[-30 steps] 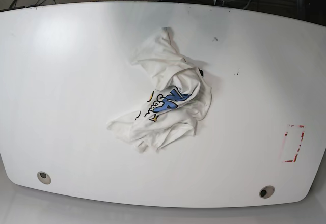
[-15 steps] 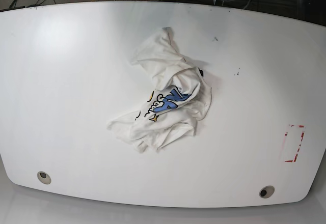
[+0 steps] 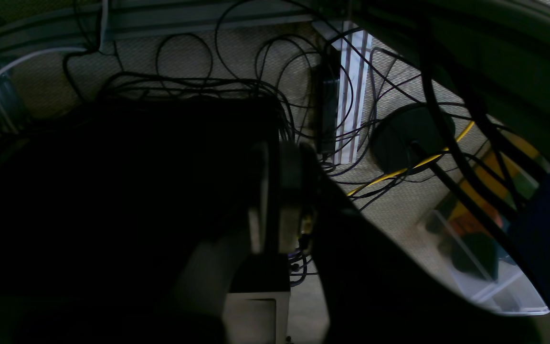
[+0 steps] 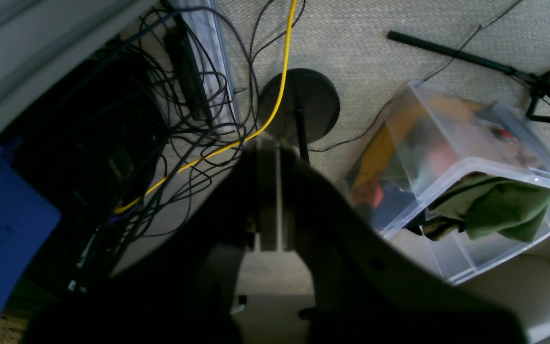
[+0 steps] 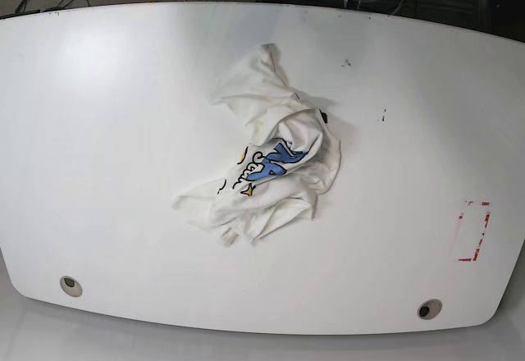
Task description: Layout the t-shirt on the table in an organized manner, then fold the t-shirt properly
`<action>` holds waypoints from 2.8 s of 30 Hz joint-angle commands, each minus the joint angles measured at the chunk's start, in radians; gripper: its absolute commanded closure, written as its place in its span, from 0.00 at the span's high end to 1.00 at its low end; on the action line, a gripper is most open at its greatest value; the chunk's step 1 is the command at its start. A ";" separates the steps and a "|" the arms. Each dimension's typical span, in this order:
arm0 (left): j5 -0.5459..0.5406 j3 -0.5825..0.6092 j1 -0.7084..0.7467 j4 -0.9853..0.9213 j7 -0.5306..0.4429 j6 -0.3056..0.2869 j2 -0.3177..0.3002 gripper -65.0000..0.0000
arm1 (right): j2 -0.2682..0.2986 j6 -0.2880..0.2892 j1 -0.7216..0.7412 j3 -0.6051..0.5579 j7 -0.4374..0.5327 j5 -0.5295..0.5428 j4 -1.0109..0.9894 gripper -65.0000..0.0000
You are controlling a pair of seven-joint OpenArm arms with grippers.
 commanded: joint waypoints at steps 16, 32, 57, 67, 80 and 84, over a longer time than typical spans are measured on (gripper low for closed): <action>-0.002 0.004 0.002 -0.002 0.003 0.001 0.002 0.05 | 0.002 0.005 -0.001 -0.003 -0.008 0.000 0.004 0.01; -0.002 0.006 0.002 -0.002 -0.002 0.004 -0.001 0.05 | 0.005 0.005 0.000 -0.005 -0.001 -0.004 0.004 0.01; -0.004 0.008 0.003 -0.002 -0.004 0.006 0.001 0.05 | 0.005 0.006 0.001 -0.005 0.009 -0.002 0.007 0.01; -0.006 0.006 0.004 -0.002 -0.002 0.006 0.002 0.05 | 0.004 0.005 0.001 -0.004 0.016 0.003 0.011 0.01; -0.009 0.009 0.003 -0.002 0.000 0.006 0.004 0.05 | 0.005 0.004 0.001 -0.008 0.012 0.005 0.015 0.01; -0.009 0.008 0.002 -0.002 -0.001 0.006 0.004 0.05 | 0.007 0.005 -0.001 -0.008 0.012 0.001 0.017 0.01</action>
